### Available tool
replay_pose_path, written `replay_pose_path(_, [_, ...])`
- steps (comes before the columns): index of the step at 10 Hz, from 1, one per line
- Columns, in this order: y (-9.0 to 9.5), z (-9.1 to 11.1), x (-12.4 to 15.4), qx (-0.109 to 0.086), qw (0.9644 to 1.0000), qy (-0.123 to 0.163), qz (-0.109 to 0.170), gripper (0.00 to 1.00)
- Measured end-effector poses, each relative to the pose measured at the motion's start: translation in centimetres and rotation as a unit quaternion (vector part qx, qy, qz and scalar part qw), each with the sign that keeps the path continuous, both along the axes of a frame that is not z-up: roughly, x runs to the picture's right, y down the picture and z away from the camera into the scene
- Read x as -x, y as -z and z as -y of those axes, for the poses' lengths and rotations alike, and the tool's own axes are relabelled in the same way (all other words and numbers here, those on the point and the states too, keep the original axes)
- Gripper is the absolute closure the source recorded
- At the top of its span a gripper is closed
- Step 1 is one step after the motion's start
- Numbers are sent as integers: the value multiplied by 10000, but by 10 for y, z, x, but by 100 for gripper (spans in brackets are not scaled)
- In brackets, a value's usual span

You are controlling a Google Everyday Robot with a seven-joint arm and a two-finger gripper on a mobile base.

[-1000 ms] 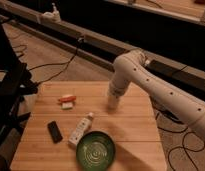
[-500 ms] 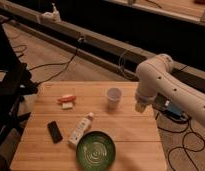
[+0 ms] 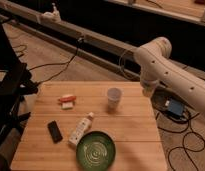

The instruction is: Move the arm in a circular motion

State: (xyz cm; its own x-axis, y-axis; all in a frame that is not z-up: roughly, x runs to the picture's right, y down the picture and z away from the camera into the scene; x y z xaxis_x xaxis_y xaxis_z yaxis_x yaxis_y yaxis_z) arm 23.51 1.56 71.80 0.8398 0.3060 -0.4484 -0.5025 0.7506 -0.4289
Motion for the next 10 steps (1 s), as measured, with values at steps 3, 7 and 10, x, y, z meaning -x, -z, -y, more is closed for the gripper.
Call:
replay_pose_path(3, [-55,32,78,-112,9960,471,755,100])
replay_pose_path(7, [-59,9,154,97,9821,732,1730,100])
replay_pose_path(10, [-21,-41,183,420,9711,616,2268,100])
